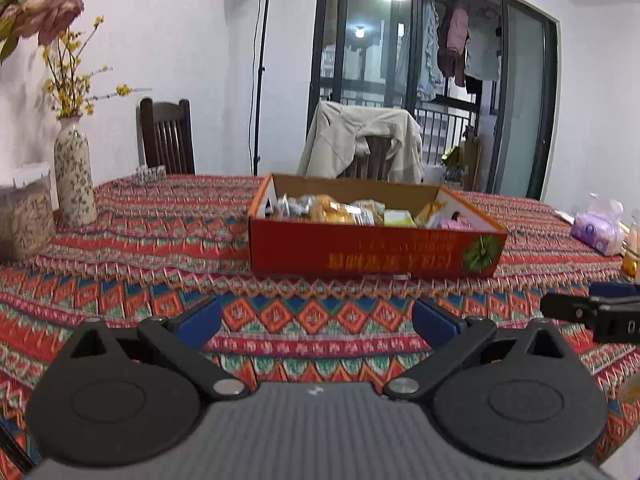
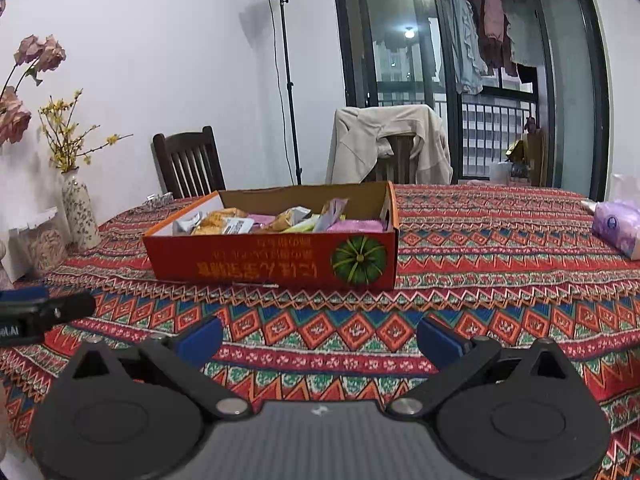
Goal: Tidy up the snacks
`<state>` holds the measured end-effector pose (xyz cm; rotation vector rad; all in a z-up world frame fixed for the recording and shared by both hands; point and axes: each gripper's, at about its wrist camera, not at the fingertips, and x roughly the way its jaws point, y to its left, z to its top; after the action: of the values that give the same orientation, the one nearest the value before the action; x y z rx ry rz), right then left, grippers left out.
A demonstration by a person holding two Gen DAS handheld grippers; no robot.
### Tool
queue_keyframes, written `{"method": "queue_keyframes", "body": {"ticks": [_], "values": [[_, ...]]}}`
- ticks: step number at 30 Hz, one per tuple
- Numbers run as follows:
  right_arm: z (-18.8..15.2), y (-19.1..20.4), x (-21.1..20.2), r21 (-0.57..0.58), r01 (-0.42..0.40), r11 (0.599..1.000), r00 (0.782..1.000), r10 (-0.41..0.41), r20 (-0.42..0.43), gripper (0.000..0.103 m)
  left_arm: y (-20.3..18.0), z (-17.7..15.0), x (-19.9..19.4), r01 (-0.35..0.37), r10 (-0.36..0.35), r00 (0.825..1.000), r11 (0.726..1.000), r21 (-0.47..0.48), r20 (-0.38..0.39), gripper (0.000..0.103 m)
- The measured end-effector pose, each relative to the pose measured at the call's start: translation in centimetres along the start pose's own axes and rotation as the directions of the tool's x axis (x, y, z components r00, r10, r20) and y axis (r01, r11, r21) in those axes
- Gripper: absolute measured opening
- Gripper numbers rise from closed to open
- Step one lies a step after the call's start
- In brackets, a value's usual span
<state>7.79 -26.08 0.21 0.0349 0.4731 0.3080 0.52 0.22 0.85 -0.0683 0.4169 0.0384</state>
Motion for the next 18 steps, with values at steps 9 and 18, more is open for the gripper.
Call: {"method": "queue_keyframes", "body": {"ticks": [9,18], "values": [[-0.60,0.06,0.08,0.002,0.003,1.000,1.000,-0.003,-0.026,0.103,0.06,-1.08,0.38,0.000,0.000,0.999,1.000,-0.002,-0.037,0.103],[-0.71,0.08,0.06,0.000,0.006,1.000,0.999,-0.006,-0.031,0.103,-0.20,-1.21,0.35,0.010,-0.010,0.999,1.000,-0.001,-0.039,0.103]]}}
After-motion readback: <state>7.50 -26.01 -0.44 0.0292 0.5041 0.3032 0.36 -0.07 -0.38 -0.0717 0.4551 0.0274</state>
